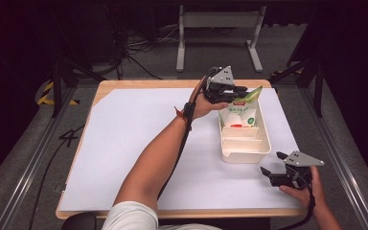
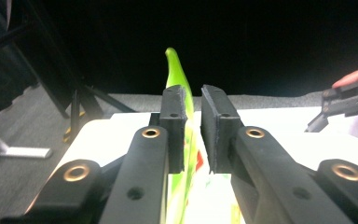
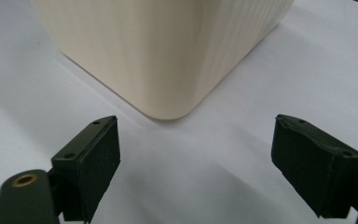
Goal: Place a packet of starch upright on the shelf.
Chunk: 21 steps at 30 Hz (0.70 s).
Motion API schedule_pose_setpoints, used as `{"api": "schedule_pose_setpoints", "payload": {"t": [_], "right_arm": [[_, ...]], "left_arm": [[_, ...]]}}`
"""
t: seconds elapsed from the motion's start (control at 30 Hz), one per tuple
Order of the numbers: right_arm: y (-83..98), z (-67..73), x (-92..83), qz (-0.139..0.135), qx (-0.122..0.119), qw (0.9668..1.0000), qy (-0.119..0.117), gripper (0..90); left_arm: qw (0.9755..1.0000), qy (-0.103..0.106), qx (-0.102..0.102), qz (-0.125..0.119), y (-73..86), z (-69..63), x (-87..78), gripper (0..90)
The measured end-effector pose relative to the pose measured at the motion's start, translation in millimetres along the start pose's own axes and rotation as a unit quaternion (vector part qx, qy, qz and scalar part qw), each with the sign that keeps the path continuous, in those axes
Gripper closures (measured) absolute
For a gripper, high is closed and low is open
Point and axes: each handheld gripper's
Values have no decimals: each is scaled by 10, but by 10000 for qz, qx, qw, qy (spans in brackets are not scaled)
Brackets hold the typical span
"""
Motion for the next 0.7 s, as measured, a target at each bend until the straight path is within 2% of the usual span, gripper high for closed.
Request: {"api": "schedule_pose_setpoints", "payload": {"t": [0.23, 0.4, 0.53, 0.7], "right_arm": [[-4, 8, 6, 13, -15, 10000, -16, 155], [1, -1, 4, 3, 1, 10000, -14, 155], [-5, 9, 0, -12, -28, 10000, -15, 155], [-12, 13, -3, -30, -52, 10000, -14, 155]], "left_arm": [[9999, -74, -32, 85, 54, 5, -84, 735], [9996, -128, -2, 268, 89, -14, -177, 738], [9986, -360, 13, 391, 132, -28, -264, 709], [9974, -504, 16, 521, 189, -66, -331, 638]]}}
Point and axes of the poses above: each handheld gripper's, and its own axes: x roughly forward along the jaws, y roughly out of its underside, z roughly to its left, and after that the axes turned 1 degree about -y, right-handed
